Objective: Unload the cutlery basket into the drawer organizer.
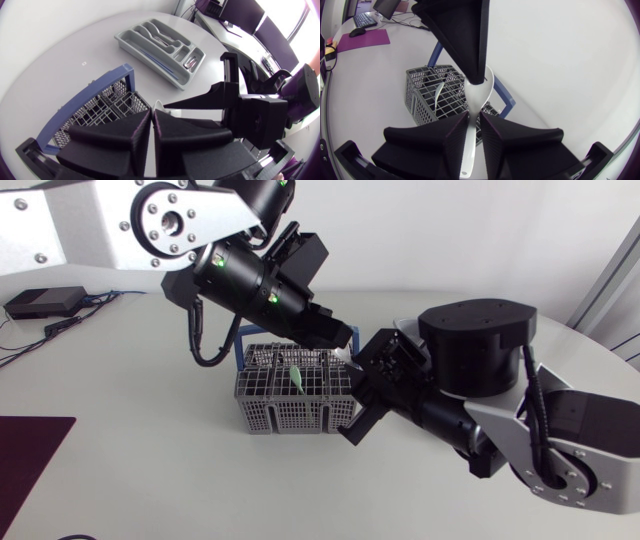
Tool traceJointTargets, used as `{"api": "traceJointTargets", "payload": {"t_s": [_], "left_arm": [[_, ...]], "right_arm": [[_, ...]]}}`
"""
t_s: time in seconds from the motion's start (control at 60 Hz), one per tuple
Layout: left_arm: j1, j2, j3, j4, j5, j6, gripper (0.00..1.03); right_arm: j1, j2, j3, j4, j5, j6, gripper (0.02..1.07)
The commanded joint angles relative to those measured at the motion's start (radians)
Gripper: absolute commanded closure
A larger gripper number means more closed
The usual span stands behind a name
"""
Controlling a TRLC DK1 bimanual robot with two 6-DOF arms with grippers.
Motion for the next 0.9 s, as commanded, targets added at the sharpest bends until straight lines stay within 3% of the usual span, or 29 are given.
{"api": "traceJointTargets", "payload": {"t_s": [0.0, 0.383, 0.483, 0.533, 0.617, 0.75, 0.883], "left_arm": [[0.009, 0.017, 0.026, -0.004, 0.011, -0.023, 0.90], [0.008, 0.014, 0.024, -0.004, 0.017, -0.031, 0.87], [0.014, 0.008, 0.035, -0.002, 0.017, -0.043, 0.65], [0.022, 0.002, 0.047, -0.002, 0.017, -0.045, 0.43], [0.037, -0.014, 0.065, -0.002, 0.017, -0.043, 0.22], [0.086, -0.043, 0.087, -0.004, 0.016, -0.038, 0.12], [0.149, -0.080, 0.087, -0.008, 0.016, -0.019, 0.11]], "right_arm": [[0.010, 0.024, 0.029, 0.009, 0.018, 0.027, 0.97], [0.034, 0.027, 0.021, 0.000, 0.023, 0.022, 1.01], [0.036, 0.011, 0.013, -0.008, 0.022, 0.017, 1.01], [0.036, 0.002, 0.010, -0.015, 0.017, 0.013, 1.01], [0.033, -0.015, 0.001, -0.032, 0.006, 0.005, 1.01], [-0.001, -0.065, -0.025, -0.071, -0.057, -0.016, 1.01], [-0.131, -0.154, -0.051, -0.156, -0.230, -0.035, 1.01]]}}
